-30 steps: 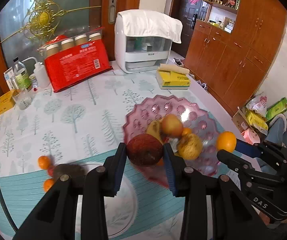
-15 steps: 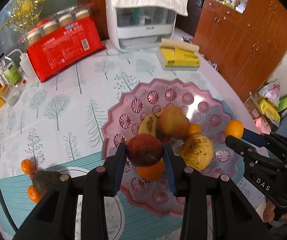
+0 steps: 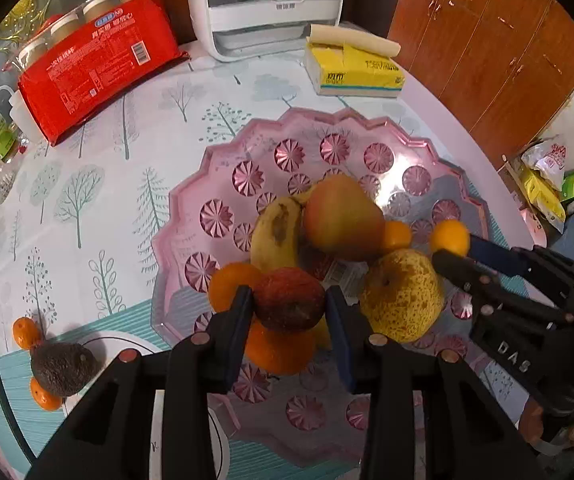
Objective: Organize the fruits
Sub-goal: 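Carry the red apple with the left tool while the right tool carries the orange into the bowl, then open both tools to release the apple and orange into the bowl, then withdraw both tools from the bowl back to the remaining fruit, then grasp a tangerine with the left tool while the right tool grasps an orange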
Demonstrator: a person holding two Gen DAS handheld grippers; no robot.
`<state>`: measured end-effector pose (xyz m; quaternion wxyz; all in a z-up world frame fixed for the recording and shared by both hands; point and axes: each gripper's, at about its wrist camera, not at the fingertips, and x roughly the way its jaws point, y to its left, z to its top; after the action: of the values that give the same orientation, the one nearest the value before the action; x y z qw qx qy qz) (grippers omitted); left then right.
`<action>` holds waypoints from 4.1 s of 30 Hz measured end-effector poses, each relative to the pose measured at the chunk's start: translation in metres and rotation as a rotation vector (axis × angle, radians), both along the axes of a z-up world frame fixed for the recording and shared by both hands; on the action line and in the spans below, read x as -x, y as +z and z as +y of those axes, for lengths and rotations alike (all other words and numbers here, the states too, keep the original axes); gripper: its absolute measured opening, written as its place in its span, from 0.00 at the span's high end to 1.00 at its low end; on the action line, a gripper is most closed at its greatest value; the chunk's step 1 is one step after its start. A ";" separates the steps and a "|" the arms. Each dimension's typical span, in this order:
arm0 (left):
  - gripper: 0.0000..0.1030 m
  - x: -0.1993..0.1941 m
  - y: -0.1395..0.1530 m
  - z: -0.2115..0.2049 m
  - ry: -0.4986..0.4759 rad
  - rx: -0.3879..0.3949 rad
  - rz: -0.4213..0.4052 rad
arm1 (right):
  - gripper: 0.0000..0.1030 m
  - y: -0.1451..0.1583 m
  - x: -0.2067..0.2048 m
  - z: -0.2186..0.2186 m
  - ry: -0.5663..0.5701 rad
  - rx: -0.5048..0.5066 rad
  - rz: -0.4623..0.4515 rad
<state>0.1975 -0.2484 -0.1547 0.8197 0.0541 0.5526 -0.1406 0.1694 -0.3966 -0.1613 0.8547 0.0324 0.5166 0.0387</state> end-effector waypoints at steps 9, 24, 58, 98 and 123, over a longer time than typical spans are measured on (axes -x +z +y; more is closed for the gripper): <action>0.45 0.011 0.018 0.016 0.037 0.013 -0.054 | 0.65 0.006 0.000 -0.001 -0.005 -0.046 -0.007; 0.35 0.064 0.072 0.103 0.240 0.062 -0.143 | 0.65 0.051 0.032 0.028 0.064 -0.023 -0.098; 0.19 0.137 0.170 0.378 0.347 -0.025 -0.347 | 0.44 0.165 0.106 0.254 0.124 0.009 -0.307; 0.19 0.018 -0.032 0.394 -0.166 -0.147 0.033 | 0.44 -0.061 0.045 0.408 0.136 -0.115 0.073; 0.26 -0.053 -0.069 0.352 0.112 0.134 0.156 | 0.58 -0.057 0.078 0.339 0.012 -0.046 0.058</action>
<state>0.2504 0.1034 -0.2239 0.7827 -0.0429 0.6061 -0.1347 0.0912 -0.0576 -0.2185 0.8381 0.0500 0.5405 0.0549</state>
